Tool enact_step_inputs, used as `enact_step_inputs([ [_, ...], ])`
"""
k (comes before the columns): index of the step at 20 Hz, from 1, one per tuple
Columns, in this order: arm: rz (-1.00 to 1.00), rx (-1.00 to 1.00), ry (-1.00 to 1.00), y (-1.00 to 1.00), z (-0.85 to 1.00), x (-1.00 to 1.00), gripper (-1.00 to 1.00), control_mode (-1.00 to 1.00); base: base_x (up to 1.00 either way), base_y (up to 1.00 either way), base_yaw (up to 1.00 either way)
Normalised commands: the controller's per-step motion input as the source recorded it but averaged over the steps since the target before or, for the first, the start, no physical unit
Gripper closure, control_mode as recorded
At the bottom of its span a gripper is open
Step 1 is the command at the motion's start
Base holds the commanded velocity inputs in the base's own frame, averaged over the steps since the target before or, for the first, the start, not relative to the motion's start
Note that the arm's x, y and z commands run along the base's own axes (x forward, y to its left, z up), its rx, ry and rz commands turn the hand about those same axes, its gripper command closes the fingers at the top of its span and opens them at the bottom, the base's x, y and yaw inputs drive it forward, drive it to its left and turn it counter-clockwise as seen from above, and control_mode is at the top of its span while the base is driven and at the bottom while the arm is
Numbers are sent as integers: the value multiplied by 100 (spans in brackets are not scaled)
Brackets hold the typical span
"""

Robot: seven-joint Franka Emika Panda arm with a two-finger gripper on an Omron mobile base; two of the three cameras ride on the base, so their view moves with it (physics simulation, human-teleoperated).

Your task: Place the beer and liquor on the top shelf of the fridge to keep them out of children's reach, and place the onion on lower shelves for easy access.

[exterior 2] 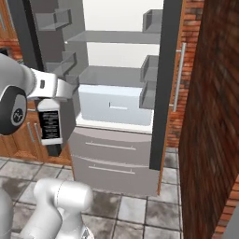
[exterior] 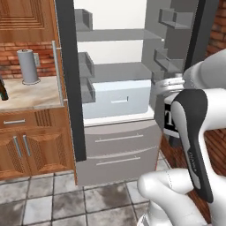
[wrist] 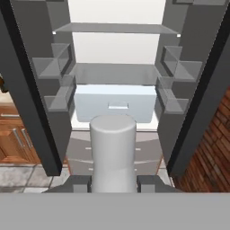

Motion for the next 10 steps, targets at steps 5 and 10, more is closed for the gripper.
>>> enact_step_inputs([
  [5, 0, 0, 0, 0, 0, 0, 100, 100, 34, 0, 0],
  [10, 0, 0, 0, 0, 0, 0, 100, 100, 48, 0, 0],
])
